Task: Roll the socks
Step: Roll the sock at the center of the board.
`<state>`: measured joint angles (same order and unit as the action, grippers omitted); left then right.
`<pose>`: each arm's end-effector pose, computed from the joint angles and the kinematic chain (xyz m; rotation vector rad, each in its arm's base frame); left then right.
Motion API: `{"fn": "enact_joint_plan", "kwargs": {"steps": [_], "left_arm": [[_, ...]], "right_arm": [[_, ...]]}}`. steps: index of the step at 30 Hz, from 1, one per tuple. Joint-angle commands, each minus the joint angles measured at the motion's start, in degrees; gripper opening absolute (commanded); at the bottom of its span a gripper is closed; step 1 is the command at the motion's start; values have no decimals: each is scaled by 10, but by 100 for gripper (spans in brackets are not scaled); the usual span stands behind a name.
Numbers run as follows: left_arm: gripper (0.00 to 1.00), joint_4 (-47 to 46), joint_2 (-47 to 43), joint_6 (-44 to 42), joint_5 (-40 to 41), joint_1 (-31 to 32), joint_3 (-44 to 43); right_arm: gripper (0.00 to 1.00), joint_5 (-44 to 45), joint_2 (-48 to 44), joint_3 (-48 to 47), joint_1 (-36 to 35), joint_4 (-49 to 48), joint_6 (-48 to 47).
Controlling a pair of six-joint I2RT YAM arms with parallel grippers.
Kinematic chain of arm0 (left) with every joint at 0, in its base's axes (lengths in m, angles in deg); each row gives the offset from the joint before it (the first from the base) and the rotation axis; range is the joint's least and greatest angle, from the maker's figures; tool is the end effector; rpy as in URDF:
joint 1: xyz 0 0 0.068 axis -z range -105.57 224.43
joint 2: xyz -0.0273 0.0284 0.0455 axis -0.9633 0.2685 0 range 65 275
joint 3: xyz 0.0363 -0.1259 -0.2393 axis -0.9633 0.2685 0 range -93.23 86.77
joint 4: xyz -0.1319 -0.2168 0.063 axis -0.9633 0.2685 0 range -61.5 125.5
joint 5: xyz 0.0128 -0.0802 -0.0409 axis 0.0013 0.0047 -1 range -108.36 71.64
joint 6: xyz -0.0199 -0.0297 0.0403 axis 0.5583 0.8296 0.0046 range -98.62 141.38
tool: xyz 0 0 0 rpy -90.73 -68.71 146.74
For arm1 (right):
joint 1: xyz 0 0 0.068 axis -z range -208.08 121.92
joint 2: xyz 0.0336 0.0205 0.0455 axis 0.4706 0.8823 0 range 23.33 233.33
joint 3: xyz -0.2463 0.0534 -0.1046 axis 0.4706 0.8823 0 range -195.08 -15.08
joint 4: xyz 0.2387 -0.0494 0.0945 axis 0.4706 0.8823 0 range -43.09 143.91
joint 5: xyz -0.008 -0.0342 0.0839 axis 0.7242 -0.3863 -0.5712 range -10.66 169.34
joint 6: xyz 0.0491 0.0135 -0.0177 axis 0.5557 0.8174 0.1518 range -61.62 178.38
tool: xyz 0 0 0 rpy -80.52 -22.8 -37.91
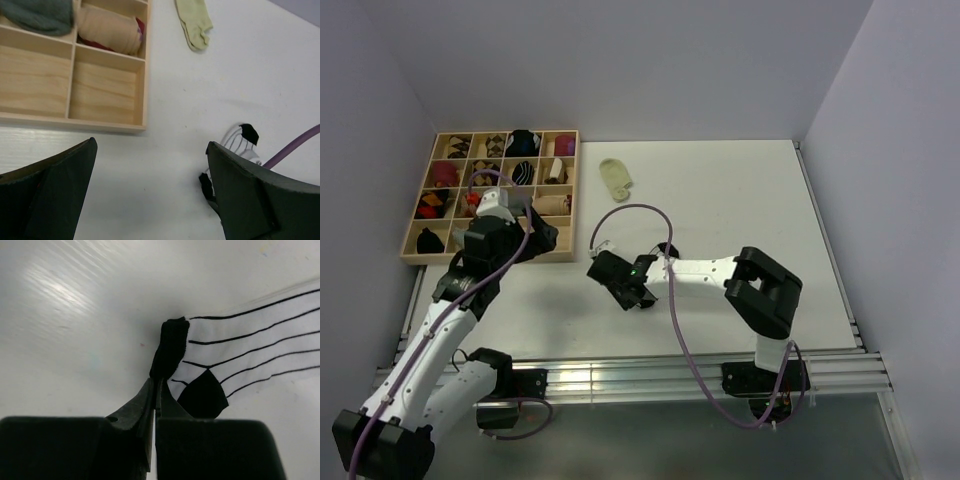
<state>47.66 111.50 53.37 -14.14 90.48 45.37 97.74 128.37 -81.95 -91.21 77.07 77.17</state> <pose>0.1809 -0.0492 0.2981 -0.3282 1.9964 -0.4640 0.1719 0.3143 0.1641 -0.9239 2.4842 0.0085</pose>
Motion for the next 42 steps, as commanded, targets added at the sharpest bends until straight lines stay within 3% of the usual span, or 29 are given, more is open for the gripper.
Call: {"fn": "enact_joint_plan", "kwargs": {"steps": [1,10,21,34,42], "left_arm": [[98,-3,28,51,-37,31,2],[96,-50,139,127,-10,150,27],[95,-94,272,166,-21,207,2],[88,-115,410,158,-36,238,-75],[66,-93,478,132,-56,238,-101]], "right_arm": [[0,-119,-49,5,28,-68,7],[0,-315,-113,84,114,-179,22],[0,-477,-120,183,204,-324,76],[0,-498,-116,202,224,-345,70],[0,-508,-119,209,235,-354,77]]}}
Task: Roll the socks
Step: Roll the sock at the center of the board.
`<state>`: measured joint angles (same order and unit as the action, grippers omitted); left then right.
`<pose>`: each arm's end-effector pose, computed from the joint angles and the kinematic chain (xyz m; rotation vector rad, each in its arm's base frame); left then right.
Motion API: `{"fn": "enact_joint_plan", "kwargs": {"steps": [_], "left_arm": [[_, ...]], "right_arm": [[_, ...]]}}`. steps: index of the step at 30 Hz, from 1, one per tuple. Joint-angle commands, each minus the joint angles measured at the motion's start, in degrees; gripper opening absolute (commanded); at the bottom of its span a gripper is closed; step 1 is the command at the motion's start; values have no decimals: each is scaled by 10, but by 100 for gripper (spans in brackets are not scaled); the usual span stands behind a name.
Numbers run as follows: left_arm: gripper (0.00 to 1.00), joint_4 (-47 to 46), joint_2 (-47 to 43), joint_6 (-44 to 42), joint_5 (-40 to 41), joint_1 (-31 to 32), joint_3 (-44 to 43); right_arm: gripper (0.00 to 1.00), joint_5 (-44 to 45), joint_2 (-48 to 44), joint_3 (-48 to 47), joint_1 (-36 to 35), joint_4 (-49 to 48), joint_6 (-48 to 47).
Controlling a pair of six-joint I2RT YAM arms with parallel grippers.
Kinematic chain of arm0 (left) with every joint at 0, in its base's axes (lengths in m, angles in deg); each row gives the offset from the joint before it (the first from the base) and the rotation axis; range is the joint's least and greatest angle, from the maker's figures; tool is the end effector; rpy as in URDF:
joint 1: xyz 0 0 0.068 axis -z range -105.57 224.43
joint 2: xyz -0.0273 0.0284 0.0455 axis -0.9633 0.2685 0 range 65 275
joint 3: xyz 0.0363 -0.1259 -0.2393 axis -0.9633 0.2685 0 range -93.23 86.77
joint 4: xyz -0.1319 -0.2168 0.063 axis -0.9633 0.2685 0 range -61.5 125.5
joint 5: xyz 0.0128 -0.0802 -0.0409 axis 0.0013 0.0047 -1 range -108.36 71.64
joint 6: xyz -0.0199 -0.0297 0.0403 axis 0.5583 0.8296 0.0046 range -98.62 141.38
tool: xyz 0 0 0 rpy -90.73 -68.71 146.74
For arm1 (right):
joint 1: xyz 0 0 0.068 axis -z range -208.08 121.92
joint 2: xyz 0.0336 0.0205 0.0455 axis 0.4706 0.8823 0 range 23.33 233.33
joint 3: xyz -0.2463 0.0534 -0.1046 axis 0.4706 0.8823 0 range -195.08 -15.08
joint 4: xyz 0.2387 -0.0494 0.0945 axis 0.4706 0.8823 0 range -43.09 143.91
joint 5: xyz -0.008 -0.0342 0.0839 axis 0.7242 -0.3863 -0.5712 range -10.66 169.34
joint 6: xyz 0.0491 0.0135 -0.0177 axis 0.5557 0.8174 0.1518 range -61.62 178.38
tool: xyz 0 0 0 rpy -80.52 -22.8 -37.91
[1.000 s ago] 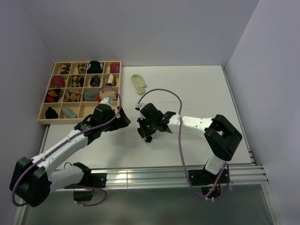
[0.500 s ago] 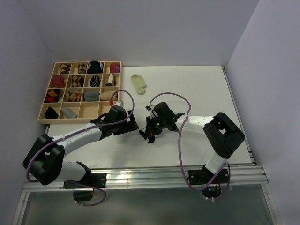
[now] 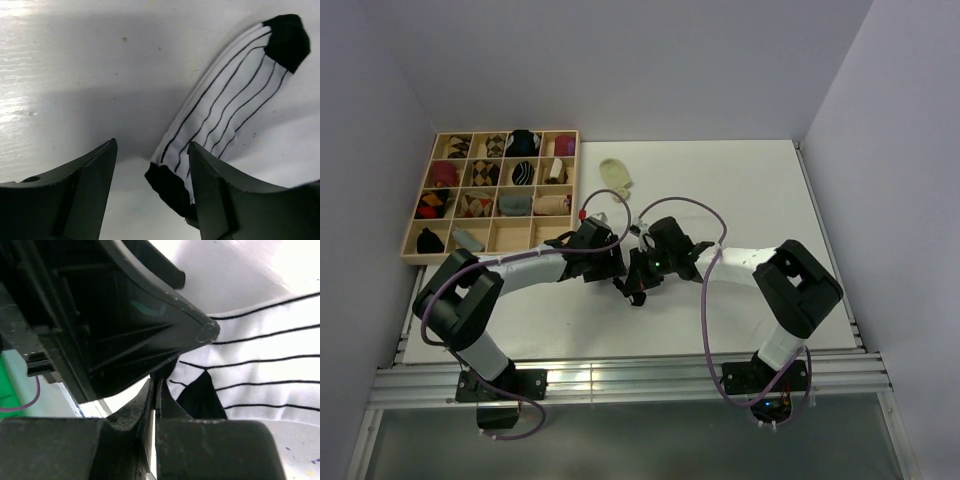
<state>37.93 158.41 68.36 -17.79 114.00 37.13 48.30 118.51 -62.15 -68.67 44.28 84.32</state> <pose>0.2468 -0.2034 0.1632 -0.1727 2.6005 -0.5849 0.2352 0.2256 0.1596 -0.6092 2.4769 1.1576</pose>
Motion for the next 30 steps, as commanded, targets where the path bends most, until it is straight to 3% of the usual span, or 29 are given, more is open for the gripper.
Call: {"fn": "enact_joint_plan", "kwargs": {"steps": [1,4,10,18,30], "left_arm": [[65,5,12,-20,-22,2,-17],[56,6,17,-29,-29,4,-11],[51,10,22,-43,-40,6,-4],[50,9,27,-55,-49,16,3],[49,10,14,-55,-44,17,5]], "right_arm": [[0,-16,-24,14,12,-28,6],[0,-23,-26,19,21,-33,10],[0,-45,-24,32,44,-47,26],[0,-89,-10,54,88,-79,61],[0,-118,105,70,137,-107,111]]}}
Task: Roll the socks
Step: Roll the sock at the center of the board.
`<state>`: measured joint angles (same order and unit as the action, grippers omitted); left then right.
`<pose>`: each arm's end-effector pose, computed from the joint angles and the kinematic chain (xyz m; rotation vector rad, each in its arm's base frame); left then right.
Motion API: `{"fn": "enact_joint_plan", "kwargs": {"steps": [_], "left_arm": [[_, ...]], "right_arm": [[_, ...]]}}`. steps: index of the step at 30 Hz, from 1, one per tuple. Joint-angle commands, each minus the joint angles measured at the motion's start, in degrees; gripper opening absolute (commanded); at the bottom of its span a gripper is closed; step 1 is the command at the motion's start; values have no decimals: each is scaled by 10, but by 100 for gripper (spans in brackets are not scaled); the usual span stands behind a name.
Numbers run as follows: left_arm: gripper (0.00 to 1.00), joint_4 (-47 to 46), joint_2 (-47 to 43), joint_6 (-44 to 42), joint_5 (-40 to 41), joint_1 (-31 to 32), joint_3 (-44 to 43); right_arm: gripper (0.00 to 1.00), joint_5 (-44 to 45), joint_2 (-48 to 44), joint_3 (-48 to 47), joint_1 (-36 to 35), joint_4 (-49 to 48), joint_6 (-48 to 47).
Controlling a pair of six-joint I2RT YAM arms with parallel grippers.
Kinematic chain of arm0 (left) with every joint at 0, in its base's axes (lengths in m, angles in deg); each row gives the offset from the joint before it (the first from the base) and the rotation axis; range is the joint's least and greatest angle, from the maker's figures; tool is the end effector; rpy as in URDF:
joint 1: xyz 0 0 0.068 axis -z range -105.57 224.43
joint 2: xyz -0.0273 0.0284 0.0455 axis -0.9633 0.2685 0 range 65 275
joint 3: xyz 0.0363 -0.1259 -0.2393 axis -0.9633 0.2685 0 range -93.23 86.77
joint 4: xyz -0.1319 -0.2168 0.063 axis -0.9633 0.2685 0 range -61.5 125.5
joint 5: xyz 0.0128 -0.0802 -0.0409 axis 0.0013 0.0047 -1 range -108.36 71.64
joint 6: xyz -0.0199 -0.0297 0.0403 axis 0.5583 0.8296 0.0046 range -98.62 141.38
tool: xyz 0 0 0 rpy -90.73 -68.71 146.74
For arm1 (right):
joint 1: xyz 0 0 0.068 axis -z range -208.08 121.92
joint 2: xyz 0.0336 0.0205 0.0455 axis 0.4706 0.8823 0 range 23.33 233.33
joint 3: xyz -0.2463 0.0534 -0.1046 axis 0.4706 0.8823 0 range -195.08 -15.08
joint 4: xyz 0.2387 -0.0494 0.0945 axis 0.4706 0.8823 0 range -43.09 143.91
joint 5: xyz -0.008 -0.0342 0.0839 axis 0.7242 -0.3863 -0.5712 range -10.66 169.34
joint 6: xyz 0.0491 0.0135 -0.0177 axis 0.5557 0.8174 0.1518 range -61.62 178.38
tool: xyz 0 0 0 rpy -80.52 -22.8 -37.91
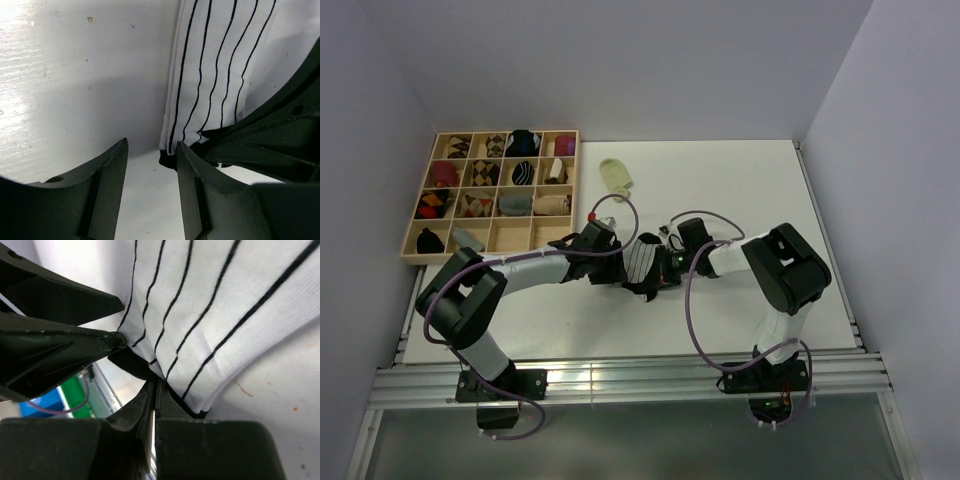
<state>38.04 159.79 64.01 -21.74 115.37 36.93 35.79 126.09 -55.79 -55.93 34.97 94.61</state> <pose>0.2416 -0.2122 0.1569 -0.0141 2.6488 -0.6235 0.2628 0.1666 0.1061 -0.1866 2.6261 1.3839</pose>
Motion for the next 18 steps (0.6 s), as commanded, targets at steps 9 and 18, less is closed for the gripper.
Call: {"fn": "enact_joint_plan", "kwargs": {"steps": [9,18], "left_arm": [[66,2,-77,21,31,4,52],[71,-75,-162,48,11,4,134]], "right_arm": [[0,-4,63,9,32,-19,27],[0,7,45,3,32,2,19]]}}
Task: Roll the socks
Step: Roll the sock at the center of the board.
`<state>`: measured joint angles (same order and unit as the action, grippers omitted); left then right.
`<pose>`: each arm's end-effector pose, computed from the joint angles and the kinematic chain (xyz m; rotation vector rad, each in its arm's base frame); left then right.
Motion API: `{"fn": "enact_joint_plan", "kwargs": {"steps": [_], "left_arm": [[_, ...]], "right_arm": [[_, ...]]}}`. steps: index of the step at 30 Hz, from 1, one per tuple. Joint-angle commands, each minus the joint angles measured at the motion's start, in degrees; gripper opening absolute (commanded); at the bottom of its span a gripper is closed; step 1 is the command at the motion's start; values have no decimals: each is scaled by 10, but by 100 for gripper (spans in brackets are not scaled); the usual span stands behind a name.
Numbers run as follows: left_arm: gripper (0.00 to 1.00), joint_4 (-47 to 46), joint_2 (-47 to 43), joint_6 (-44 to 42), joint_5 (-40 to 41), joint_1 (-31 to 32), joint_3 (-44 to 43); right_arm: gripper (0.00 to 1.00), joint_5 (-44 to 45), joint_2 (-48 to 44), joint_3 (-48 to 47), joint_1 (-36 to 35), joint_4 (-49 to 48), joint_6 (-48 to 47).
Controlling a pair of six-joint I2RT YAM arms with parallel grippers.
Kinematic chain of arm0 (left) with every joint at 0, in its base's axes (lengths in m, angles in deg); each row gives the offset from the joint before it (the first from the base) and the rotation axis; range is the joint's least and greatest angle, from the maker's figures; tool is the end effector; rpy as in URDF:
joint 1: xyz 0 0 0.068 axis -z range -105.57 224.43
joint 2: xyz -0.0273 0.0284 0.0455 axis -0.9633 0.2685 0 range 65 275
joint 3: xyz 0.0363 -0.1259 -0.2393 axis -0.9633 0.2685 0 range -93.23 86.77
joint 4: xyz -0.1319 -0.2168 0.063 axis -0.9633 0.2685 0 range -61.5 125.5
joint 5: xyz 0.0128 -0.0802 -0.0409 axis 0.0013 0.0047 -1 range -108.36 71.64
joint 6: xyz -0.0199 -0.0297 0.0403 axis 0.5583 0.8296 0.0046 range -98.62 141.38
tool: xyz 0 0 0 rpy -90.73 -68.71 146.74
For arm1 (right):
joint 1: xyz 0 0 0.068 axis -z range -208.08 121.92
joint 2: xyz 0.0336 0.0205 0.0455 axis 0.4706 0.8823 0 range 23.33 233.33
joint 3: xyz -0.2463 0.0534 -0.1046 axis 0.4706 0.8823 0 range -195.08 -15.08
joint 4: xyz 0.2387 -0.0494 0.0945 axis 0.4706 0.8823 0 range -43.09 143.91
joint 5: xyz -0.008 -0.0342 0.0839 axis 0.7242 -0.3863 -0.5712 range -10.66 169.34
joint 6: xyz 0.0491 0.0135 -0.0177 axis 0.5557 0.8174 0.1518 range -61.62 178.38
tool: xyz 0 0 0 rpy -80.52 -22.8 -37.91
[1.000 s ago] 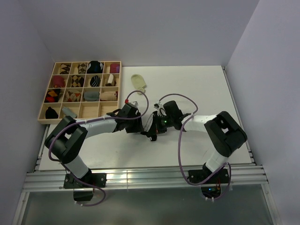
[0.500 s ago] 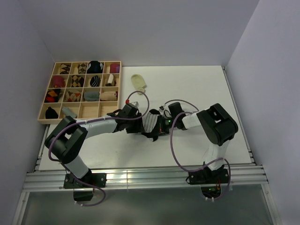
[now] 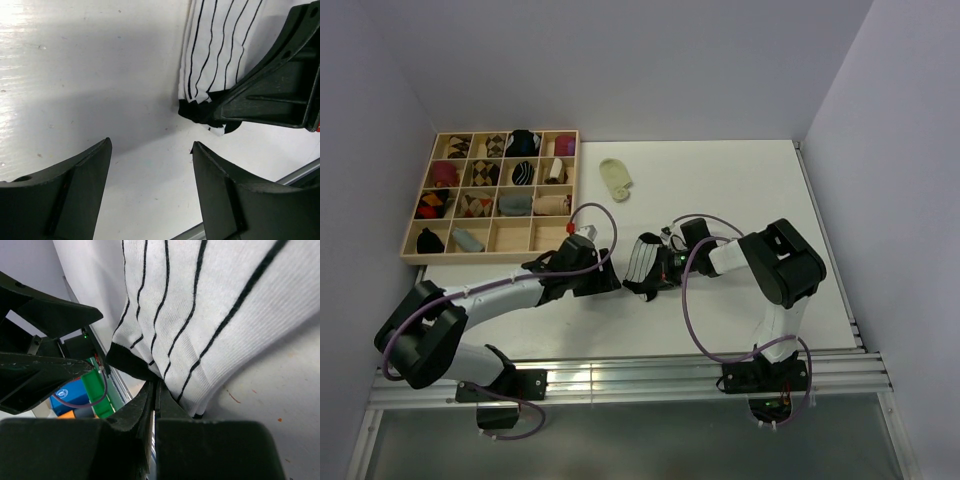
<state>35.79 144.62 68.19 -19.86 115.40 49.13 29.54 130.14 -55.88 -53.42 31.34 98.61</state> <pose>0.2005 -0.1752 0.1710 -0.1181 2.5597 -0.6837 0.2709 0.1583 0.0921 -0.0942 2.6439 1.5266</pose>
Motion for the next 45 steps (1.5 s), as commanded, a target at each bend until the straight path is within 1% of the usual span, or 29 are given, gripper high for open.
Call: {"fn": "enact_joint_plan", "kwargs": {"steps": [1,8,13,19,23,30,35,36,39,40,42,44,45], "left_arm": [[70,-58,-10,3,-13,3,13],[67,-68,47,-8,-38,2,-8],[64,-61,68,-20,-52,3,-23],[64,-49,99,-27,-58,4,-37],[64,-67,103,-21,-61,4,-39],[63,-66,128,-21,-53,5,-68],[52,-49,147,-26,-40,6,-78],[47,-47,149,-29,-40,6,-78],[42,-44,153,-29,-34,10,-76],[38,-44,154,-28,-33,10,-76],[37,-45,164,-26,-32,12,-78],[32,-45,176,-25,-28,13,-81],[28,-43,180,-23,-28,12,-87]], "right_arm": [[0,71,1,5,6,42,-23],[0,77,-11,-5,6,59,-24],[0,79,-16,-4,6,58,-22],[0,79,-19,-4,6,56,-18],[0,81,-21,-4,6,58,-20],[0,79,-22,-5,5,54,-16],[0,88,-36,-6,2,62,-20],[0,90,-38,-6,1,63,-20],[0,96,-43,-9,-1,66,-21],[0,97,-45,-10,-1,67,-21],[0,100,-49,-13,-7,72,-24],[0,112,-58,-20,-14,80,-30],[0,119,-62,-23,-21,92,-39]]}}
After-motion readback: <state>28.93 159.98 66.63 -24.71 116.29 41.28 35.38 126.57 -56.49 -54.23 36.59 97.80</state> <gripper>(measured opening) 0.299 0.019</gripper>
